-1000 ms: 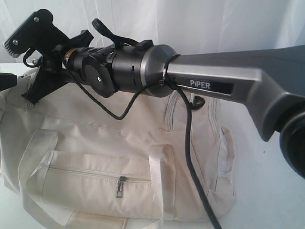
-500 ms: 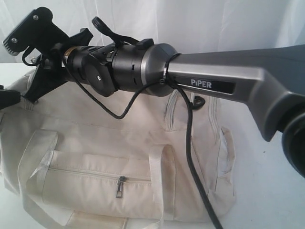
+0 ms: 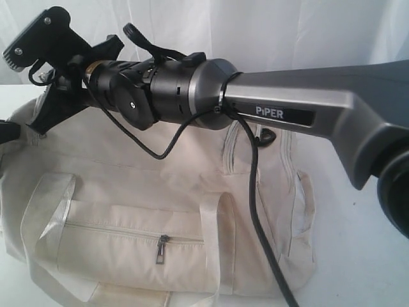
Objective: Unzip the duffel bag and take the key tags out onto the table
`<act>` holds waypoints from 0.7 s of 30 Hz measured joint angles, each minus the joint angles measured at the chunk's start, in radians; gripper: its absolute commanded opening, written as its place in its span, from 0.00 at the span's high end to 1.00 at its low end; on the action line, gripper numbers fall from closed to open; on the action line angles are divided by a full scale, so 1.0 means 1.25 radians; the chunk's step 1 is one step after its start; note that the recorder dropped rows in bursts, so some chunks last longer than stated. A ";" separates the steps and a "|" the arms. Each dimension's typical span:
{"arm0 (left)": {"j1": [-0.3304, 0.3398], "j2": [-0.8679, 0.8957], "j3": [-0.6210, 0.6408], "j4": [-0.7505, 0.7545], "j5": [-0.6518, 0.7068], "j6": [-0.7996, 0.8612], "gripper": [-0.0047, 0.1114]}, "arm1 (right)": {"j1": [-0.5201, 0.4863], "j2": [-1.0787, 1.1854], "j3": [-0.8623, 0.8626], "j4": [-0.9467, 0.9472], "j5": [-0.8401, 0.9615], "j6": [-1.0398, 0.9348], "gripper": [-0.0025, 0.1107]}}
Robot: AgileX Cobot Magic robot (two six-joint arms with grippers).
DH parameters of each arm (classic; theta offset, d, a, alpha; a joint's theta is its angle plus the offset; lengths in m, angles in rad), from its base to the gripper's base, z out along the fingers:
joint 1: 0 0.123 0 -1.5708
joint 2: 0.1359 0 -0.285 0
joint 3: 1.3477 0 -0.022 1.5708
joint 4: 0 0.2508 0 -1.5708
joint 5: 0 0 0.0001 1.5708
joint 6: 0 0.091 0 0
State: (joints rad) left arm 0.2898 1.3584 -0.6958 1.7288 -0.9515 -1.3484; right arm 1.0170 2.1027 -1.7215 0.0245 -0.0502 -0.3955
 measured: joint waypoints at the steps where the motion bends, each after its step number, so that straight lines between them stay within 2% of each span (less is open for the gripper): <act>1: 0.000 0.000 0.000 0.000 0.000 0.000 0.96 | 0.000 0.000 0.000 0.000 -0.010 0.000 0.98; 9: -0.005 -0.001 0.000 -0.018 -0.017 0.003 0.96 | -0.080 0.009 -0.005 -0.004 -0.094 0.000 0.98; 13: -0.007 -0.001 0.002 -0.013 -0.015 0.003 0.96 | -0.112 0.073 -0.074 -0.005 -0.104 -0.001 0.98; 21: -0.008 -0.003 0.000 -0.022 -0.021 0.004 0.96 | -0.140 0.089 -0.099 -0.005 -0.034 -0.006 0.98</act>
State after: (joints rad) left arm 0.2795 1.3545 -0.6958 1.7010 -0.9778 -1.3430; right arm 0.8425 2.2143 -1.8447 0.0177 -0.0930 -0.4029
